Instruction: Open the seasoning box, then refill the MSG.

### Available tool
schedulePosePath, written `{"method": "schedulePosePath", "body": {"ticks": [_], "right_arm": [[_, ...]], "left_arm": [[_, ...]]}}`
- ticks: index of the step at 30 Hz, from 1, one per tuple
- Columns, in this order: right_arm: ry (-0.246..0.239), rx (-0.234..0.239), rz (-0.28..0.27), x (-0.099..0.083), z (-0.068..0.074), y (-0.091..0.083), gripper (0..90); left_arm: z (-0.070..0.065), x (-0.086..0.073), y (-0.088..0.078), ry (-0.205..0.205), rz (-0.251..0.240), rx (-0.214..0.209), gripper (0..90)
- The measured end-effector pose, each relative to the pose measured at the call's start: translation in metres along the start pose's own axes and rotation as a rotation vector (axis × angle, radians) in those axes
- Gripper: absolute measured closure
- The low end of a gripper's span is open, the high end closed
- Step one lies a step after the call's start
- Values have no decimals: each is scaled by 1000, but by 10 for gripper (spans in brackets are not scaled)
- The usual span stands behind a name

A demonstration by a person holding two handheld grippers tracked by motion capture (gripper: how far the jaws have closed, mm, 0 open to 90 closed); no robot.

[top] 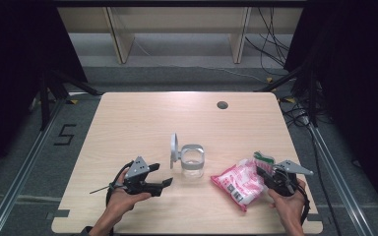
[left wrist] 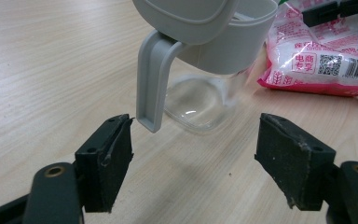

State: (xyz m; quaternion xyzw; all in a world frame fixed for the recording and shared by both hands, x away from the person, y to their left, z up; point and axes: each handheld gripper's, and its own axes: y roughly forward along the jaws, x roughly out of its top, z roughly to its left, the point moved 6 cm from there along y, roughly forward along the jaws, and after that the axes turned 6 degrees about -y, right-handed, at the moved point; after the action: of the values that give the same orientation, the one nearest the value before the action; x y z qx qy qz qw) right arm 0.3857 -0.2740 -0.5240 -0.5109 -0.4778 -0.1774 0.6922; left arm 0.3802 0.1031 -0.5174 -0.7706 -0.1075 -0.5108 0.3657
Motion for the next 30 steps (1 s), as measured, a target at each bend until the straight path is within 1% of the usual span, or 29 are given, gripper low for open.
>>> {"method": "schedulePosePath", "body": {"ticks": [2, 3, 4, 5, 6, 7, 8, 9, 10, 11, 12, 13, 14, 15, 16, 17, 18, 19, 20, 21, 22, 23, 24, 25, 26, 27, 28, 29, 30], "right_arm": [[8, 7, -3, 4, 7, -2, 900], [-31, 9, -17, 7, 5, -2, 900], [-38, 11, -17, 7, 6, -3, 900], [-40, 8, -30, 9, 7, -3, 900], [-17, 17, -18, 10, 10, -5, 900], [-7, 20, -18, 12, 13, -7, 900], [-7, 20, -18, 12, 13, -7, 900], [-57, 20, -37, 13, 10, -6, 900], [-40, 26, -47, 15, 12, -6, 900], [-10, 23, -57, 16, 16, -7, 900], [-11, 34, -62, 19, 18, -9, 900], [-36, 37, -78, 23, 21, -11, 900], [-36, 37, -78, 23, 21, -11, 900], [-56, 40, -93, 26, 22, -12, 900], [-38, 45, -103, 28, 26, -13, 900], [-75, 43, -114, 30, 25, -14, 900], [-44, 51, -116, 32, 29, -17, 900], [-70, 62, -126, 34, 29, -17, 900], [-46, 69, -128, 35, 34, -18, 900], [-79, 67, -143, 37, 34, -18, 900], [-66, 74, -140, 38, 38, -21, 900], [-121, 68, -156, 41, 36, -22, 900], [-82, 80, -148, 42, 41, -24, 900], [-118, 79, -162, 44, 42, -25, 900], [-107, 81, -168, 46, 44, -26, 900], [-133, 93, -174, 48, 45, -26, 900], [-98, 98, -176, 49, 49, -27, 900], [-129, 95, -191, 51, 49, -27, 900], [-133, 95, -189, 53, 51, -28, 900]], "left_arm": [[-1, 0, 1, -8, -6, -2, 261], [0, 0, 1, 5, 0, -1, 262], [0, 0, 1, 6, 1, -1, 262], [0, -1, 1, 5, 2, -7, 262], [0, -1, 1, 4, 2, -6, 262], [0, -1, 1, 5, 1, -6, 262], [0, -1, 1, 5, -1, -8, 262], [-1, -1, 2, -22, -1, -6, 262], [-1, -2, 2, -23, 0, -5, 262], [-2, -2, 2, -28, -4, -6, 262], [-2, -2, 2, -26, -4, -1, 262], [-2, -2, 2, -22, -4, -2, 263], [0, -2, 2, 8, 12, -1, 263], [-2, -3, 3, -22, 12, -7, 263], [-4, -4, 4, -16, 17, -7, 263], [-5, -5, 5, -10, 13, -13, 265], [-6, -5, 6, -9, 15, -23, 265], [-8, -6, 6, -13, 21, -24, 265], [-9, -6, 7, -14, 22, -21, 265], [-11, -7, 8, -11, 22, -30, 265], [-13, -7, 7, -9, 29, -28, 265], [-15, -7, 9, -11, 22, -32, 265], [-17, -8, 9, 4, 32, -40, 265], [-19, -8, 10, -3, 27, -44, 265], [-20, -8, 11, 1, 26, -49, 265], [-21, -9, 11, -3, 31, -47, 265], [-23, -9, 12, -7, 26, -50, 265], [-24, -9, 13, 4, 28, -54, 265], [-25, -9, 14, -3, 27, -55, 265]]}}
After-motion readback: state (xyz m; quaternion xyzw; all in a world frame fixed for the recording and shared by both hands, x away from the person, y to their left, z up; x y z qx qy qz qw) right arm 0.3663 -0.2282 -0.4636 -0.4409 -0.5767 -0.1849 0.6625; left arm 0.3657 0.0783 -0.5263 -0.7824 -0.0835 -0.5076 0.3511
